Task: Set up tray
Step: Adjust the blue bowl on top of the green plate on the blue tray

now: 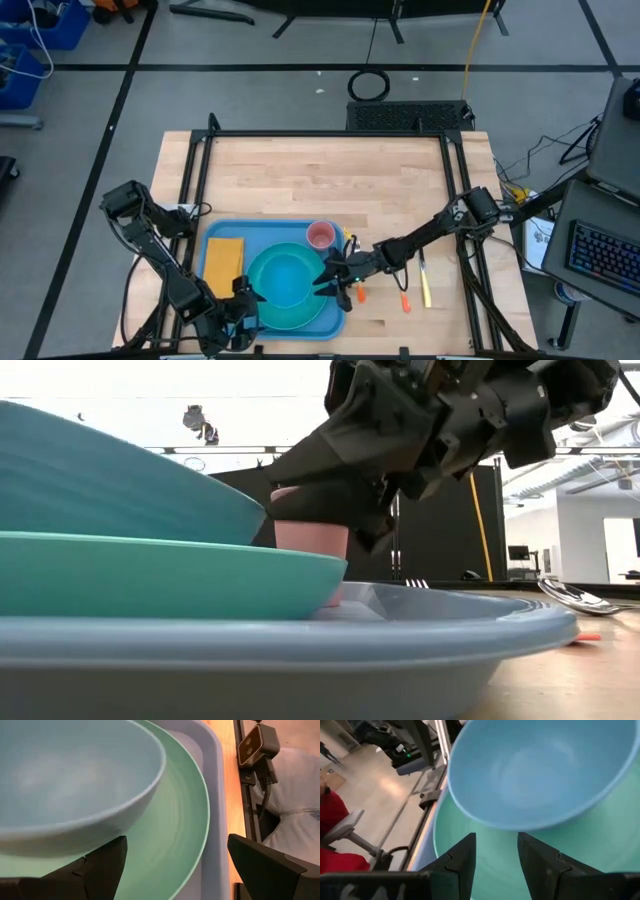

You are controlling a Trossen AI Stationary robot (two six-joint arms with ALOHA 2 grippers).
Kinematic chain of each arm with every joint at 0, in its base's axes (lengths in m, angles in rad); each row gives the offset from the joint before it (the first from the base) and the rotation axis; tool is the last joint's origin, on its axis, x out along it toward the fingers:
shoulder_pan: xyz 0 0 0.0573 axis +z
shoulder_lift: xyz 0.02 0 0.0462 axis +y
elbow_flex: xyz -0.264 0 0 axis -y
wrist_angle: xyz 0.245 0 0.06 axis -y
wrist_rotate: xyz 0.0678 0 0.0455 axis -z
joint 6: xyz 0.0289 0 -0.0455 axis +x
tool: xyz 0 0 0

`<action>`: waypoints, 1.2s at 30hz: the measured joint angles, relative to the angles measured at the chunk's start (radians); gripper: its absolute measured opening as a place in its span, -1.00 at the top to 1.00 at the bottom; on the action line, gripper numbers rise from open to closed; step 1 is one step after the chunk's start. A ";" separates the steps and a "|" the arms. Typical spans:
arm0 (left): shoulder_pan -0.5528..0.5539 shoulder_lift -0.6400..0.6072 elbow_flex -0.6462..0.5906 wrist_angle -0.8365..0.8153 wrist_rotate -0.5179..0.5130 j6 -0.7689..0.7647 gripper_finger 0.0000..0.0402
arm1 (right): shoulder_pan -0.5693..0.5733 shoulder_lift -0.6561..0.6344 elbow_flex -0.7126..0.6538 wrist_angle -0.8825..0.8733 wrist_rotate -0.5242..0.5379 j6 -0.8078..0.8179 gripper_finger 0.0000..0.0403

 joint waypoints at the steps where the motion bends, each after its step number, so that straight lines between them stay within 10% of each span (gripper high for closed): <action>1: -0.003 0.000 0.000 0.010 0.004 0.006 -0.75 | 0.000 0.000 0.000 -0.001 0.000 0.000 0.33; 21: -0.010 0.000 0.000 -0.271 0.040 -0.239 -0.75 | 0.042 -0.134 0.000 -0.070 -0.047 -0.100 0.33; 36: 0.062 0.000 0.000 -0.246 0.034 -0.092 -0.75 | 0.040 -0.134 0.000 -0.069 -0.045 -0.110 0.33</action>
